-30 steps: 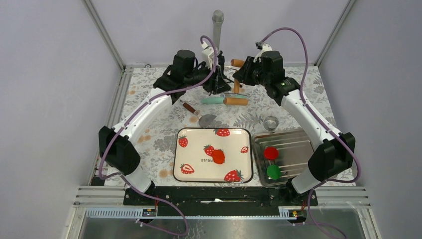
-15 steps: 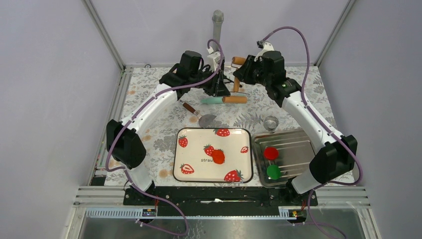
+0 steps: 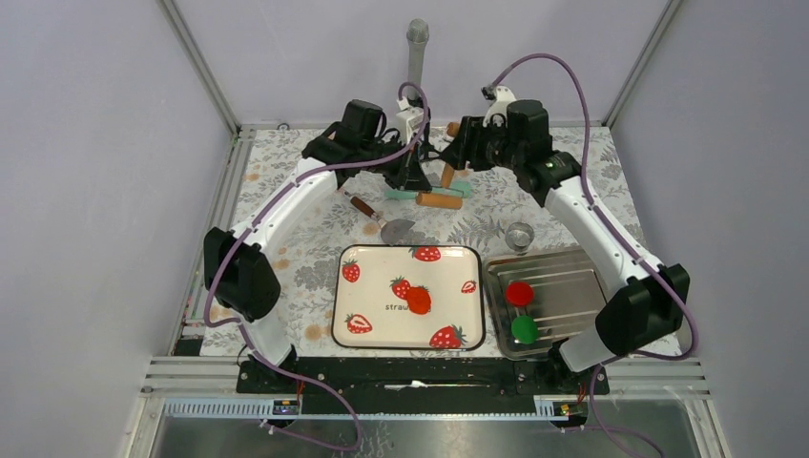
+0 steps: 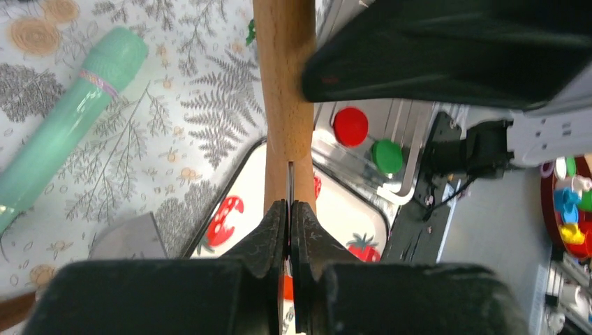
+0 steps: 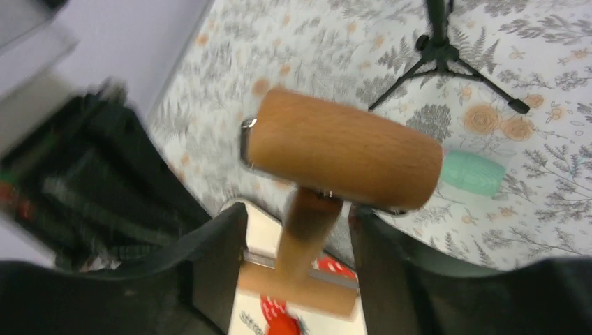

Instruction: Roll out the dumpling wrappers from the dough

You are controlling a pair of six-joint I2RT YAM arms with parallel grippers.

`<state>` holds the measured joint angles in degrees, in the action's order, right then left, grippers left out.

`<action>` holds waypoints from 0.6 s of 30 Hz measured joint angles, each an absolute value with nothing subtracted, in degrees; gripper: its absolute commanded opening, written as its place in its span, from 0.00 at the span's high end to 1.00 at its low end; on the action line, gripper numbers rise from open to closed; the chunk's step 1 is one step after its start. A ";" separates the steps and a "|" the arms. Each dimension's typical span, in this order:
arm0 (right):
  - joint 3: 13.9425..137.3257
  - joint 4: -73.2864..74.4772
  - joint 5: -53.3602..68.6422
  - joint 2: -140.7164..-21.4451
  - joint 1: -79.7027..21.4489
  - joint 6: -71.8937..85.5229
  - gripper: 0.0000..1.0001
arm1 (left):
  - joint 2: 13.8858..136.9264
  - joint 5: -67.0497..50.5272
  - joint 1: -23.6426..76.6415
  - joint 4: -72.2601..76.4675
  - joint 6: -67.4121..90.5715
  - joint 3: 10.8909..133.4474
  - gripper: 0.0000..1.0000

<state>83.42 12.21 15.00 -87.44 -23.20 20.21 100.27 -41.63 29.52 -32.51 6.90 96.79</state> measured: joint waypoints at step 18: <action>99.00 55.83 54.68 -87.96 -16.25 -39.00 0.25 | 95.29 -49.36 28.62 -62.96 -42.33 92.75 1.00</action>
